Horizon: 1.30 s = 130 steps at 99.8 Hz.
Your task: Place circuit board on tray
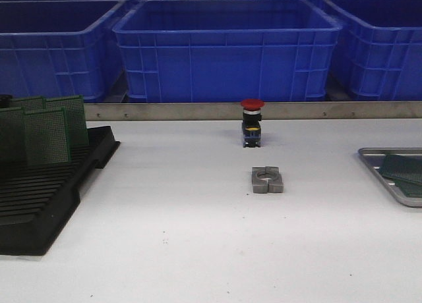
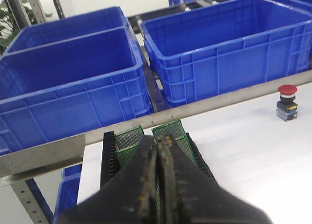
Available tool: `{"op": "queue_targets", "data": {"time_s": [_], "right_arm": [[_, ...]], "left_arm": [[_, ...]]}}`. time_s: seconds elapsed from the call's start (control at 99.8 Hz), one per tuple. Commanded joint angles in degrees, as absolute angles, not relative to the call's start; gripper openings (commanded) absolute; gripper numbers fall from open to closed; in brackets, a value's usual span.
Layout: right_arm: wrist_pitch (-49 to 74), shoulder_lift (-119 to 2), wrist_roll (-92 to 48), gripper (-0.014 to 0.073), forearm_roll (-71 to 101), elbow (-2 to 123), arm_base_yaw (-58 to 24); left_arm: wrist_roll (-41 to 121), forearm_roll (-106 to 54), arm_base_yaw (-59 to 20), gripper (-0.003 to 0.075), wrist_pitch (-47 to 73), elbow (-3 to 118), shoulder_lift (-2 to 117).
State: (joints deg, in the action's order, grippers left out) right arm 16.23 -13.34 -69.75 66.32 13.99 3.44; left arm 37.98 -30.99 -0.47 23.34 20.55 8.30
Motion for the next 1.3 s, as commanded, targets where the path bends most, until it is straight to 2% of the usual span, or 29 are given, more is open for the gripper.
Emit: {"op": "queue_targets", "data": {"time_s": [0.0,1.012,1.292], "right_arm": [[15.4,-12.3,-70.2,-0.0060,67.6,15.2,3.4],[16.3,-12.1,-70.2,-0.0060,67.6,15.2,3.4],[16.3,-12.1,-70.2,-0.0060,67.6,15.2,3.4]], "left_arm": [[37.4,-32.7,-0.3,-0.0020,19.1,21.3,7.0],[36.9,-31.0,-0.3,-0.0020,16.6,20.4,6.6],[3.7,-4.1,-1.9,-0.0020,6.0,7.7,1.6]]}}
